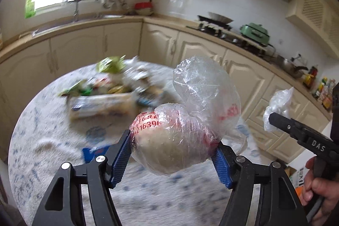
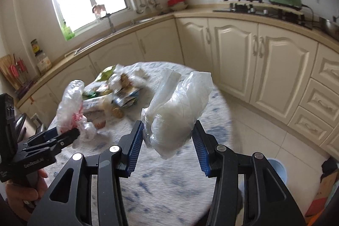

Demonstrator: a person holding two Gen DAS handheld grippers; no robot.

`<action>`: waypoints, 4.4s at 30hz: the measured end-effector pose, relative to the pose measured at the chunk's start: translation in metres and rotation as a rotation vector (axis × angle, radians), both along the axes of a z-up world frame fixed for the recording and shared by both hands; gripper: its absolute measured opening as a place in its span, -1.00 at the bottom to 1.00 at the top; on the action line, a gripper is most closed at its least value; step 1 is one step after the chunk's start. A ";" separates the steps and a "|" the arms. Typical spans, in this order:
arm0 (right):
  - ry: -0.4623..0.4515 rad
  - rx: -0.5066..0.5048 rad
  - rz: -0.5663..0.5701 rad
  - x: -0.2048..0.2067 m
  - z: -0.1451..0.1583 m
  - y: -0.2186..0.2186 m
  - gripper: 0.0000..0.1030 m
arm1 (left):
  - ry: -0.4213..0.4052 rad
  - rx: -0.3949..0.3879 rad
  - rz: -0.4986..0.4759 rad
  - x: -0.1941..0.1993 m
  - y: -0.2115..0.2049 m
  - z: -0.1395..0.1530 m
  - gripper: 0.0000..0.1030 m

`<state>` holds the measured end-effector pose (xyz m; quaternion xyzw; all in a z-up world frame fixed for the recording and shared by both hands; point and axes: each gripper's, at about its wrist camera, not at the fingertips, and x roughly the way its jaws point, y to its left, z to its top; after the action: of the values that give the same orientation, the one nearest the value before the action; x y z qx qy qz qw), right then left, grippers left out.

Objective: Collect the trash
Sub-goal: 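Carry both bags to the blue bucket on the floor and open both tools, then move both open tools back over the trash pile on the table, then grasp the blue-wrapped chocolate bar with the left tool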

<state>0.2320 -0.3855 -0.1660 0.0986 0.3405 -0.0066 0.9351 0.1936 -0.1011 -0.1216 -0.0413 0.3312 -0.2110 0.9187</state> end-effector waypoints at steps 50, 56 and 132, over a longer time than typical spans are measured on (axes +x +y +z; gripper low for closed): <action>0.342 0.317 -0.699 -0.110 -0.244 -0.379 0.70 | 0.438 0.375 -0.463 0.096 -0.504 -0.180 0.86; 0.295 0.319 -0.746 -0.131 -0.217 -0.370 1.00 | 0.325 0.335 -0.450 0.054 -0.465 -0.125 0.90; 0.027 -0.061 0.000 0.045 -0.011 0.076 1.00 | 0.169 0.279 -0.200 0.016 0.039 -0.053 0.04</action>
<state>0.2774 -0.3091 -0.1766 0.0702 0.3525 -0.0184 0.9330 0.2100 -0.0622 -0.1750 0.1021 0.4357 -0.2491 0.8589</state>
